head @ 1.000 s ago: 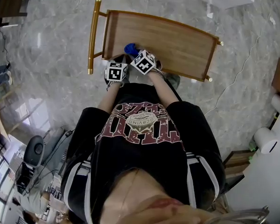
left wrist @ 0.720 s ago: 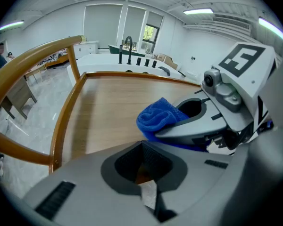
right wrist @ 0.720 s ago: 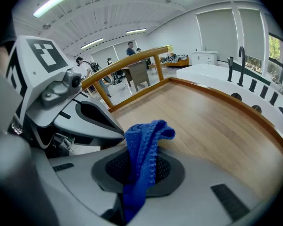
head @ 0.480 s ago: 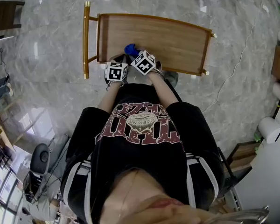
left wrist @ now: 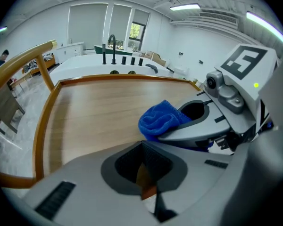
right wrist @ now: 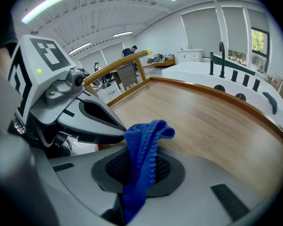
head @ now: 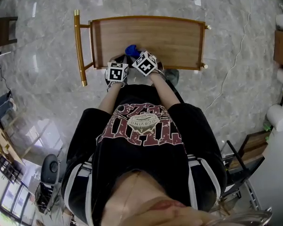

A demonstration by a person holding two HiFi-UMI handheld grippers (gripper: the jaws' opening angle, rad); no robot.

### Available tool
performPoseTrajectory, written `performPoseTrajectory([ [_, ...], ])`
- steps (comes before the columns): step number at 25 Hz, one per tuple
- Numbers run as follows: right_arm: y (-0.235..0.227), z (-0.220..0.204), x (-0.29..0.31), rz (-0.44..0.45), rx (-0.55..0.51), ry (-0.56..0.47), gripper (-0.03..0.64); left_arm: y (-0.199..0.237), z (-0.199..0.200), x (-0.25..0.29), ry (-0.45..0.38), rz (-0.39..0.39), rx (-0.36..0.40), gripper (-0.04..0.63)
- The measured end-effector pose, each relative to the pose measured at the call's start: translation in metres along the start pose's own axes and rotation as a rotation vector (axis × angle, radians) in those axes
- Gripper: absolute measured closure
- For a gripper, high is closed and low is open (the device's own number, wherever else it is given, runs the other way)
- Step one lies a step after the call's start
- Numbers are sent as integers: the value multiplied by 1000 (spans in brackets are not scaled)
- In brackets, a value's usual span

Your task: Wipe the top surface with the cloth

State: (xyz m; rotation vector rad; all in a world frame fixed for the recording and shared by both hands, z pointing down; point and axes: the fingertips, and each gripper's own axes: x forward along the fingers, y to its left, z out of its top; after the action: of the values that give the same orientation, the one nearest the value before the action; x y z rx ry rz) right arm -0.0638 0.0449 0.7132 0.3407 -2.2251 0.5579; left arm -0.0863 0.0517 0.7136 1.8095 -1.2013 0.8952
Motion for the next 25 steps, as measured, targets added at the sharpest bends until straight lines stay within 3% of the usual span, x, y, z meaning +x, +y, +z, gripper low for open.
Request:
performPoseTrajectory([
  [25, -39, -43, -47, -109, 164, -48, 558, -66, 24, 28, 52, -106, 205, 549],
])
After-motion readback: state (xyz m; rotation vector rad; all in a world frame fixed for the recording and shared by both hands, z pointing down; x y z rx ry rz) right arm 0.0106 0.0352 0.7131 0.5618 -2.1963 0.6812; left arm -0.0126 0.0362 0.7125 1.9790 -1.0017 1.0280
